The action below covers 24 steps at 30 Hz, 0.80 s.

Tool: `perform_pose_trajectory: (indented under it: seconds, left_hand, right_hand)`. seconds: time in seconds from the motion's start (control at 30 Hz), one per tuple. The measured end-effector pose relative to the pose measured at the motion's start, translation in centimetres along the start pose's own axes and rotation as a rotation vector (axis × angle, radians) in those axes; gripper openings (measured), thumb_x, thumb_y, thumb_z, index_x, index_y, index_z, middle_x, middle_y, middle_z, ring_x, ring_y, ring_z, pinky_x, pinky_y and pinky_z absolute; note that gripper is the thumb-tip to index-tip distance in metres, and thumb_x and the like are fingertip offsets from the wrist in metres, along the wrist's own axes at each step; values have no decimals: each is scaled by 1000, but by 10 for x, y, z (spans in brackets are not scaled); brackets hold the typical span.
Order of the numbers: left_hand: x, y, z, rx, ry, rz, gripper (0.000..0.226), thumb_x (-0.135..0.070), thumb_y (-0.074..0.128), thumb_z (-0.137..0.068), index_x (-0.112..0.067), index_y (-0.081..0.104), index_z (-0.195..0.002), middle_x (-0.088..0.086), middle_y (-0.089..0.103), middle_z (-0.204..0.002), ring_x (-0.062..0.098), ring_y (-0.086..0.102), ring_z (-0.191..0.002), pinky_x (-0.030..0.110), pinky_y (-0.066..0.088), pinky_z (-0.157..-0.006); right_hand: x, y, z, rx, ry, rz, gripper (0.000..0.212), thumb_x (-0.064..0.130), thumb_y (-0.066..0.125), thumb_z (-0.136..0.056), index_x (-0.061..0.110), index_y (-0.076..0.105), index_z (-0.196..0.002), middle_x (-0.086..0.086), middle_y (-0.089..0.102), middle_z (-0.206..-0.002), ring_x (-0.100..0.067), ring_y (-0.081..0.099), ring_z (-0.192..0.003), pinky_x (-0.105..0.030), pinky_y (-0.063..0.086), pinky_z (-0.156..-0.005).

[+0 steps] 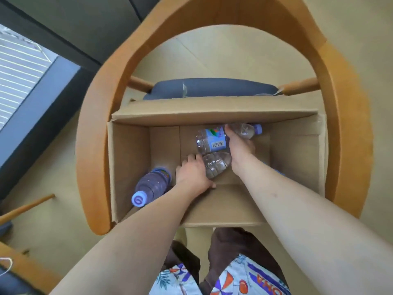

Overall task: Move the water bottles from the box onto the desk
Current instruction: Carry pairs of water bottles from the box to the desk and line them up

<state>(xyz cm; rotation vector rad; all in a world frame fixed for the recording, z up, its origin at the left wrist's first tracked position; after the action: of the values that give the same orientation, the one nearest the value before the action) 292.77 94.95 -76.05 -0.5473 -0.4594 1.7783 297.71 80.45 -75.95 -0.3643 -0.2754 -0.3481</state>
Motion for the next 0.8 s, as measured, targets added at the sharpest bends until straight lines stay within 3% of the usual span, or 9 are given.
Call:
perform_pose_trajectory:
  seconds: [0.1,0.2,0.27,0.4,0.47,0.53,0.67,0.8]
  left_hand:
    - [-1,1,-6,-3,13,-24,89,-50,86,-64,-17,42,-134,8,52,-127,32,54,-120,44,47,-92]
    - [1,-4,-9,26,30,-21,74,-39,82,-67,-14,45,-127,10,55,-120,33,58,-113,41,50,-86]
    - [3,-9,-8,34,30,-27,67,-32,80,-67,-11,49,-123,11,57,-117,34,62,-108,40,53,-83]
    - [9,-21,3,8,40,-35,62,-30,81,-63,-9,54,-115,13,61,-113,35,65,-103,38,55,-82]
    - [10,-26,13,-8,56,-11,61,-30,82,-62,-10,52,-111,13,61,-111,36,65,-101,37,53,-80]
    - [8,-33,25,-29,86,19,60,-29,82,-63,-10,49,-108,13,59,-109,37,64,-100,38,51,-79]
    - [9,-56,51,-88,173,95,51,-30,79,-67,-16,41,-98,8,53,-103,34,60,-98,34,44,-74]
    - [14,-97,79,-161,247,144,50,-33,79,-64,-18,39,-90,-1,46,-93,27,55,-90,31,36,-70]
  right_hand:
    - [0,5,-5,54,60,-144,46,39,92,-64,18,65,-94,-7,78,-93,-28,77,-76,-56,62,-71]
    - [1,6,-4,77,104,-207,51,26,92,-66,14,65,-107,-11,78,-97,-30,77,-75,-59,61,-64]
    - [2,4,-1,66,108,-217,56,24,92,-65,13,64,-112,-11,77,-98,-29,77,-74,-54,62,-61]
    - [8,-3,14,16,32,-235,64,17,93,-62,12,61,-117,-9,76,-93,-18,74,-56,-34,56,-42]
    - [9,-8,24,8,-8,-220,70,14,93,-57,11,59,-119,-10,74,-99,-23,76,-62,-42,60,-48]
    - [11,-15,35,-8,-56,-136,70,15,92,-52,10,63,-115,-12,74,-106,-29,76,-76,-52,63,-67]
    - [23,-35,63,-71,-218,-50,59,16,90,-49,16,66,-103,-2,73,-101,-19,73,-82,-34,61,-77]
    - [35,-53,104,-92,-372,-26,63,16,93,-52,22,58,-103,2,66,-106,-20,67,-92,-33,55,-83]
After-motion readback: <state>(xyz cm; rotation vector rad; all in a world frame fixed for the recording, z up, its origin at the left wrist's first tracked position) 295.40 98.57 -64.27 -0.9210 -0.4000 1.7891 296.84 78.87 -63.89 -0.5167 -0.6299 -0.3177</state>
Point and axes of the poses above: each hand's wrist, its own z-axis away from the middle knuckle, its own y-axis out of the palm, x = y × z, the point moved 5 cm from there along -z, towards the middle knuckle
